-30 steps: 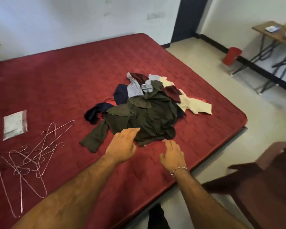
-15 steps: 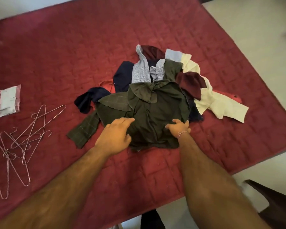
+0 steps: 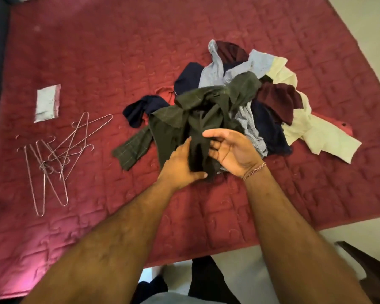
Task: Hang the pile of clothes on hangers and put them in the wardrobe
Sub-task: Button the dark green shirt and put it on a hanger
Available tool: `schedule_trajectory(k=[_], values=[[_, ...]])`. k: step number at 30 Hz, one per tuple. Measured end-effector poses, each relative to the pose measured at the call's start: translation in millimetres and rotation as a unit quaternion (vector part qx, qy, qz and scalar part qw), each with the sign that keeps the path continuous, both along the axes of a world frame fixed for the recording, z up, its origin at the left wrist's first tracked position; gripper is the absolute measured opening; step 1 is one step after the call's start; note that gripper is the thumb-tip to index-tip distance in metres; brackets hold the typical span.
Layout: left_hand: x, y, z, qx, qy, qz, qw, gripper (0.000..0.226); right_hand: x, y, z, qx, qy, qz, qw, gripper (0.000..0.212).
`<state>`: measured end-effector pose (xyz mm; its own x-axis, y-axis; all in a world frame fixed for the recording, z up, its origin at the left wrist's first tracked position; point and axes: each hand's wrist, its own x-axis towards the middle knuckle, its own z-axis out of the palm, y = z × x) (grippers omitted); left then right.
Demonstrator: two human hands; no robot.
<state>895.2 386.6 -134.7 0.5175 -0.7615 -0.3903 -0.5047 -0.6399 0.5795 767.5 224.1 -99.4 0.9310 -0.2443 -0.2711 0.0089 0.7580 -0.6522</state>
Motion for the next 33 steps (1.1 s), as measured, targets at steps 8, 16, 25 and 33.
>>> schedule_trajectory(k=[8,16,25,33], values=[[40,-14,77,-0.221,0.126,0.25,0.934,0.034,22,16,51,-0.325,0.118,-0.145,0.927,0.047],[98,16,216,-0.325,0.352,0.371,0.795,0.019,40,127,49,-0.584,0.124,-0.029,0.801,0.124],[164,133,279,-0.418,0.407,0.429,0.689,0.03,130,233,150,-0.551,0.21,-0.422,0.689,0.015],[194,184,305,-0.497,0.407,0.44,0.627,0.023,185,301,193,-0.175,0.088,-0.272,0.942,0.017]])
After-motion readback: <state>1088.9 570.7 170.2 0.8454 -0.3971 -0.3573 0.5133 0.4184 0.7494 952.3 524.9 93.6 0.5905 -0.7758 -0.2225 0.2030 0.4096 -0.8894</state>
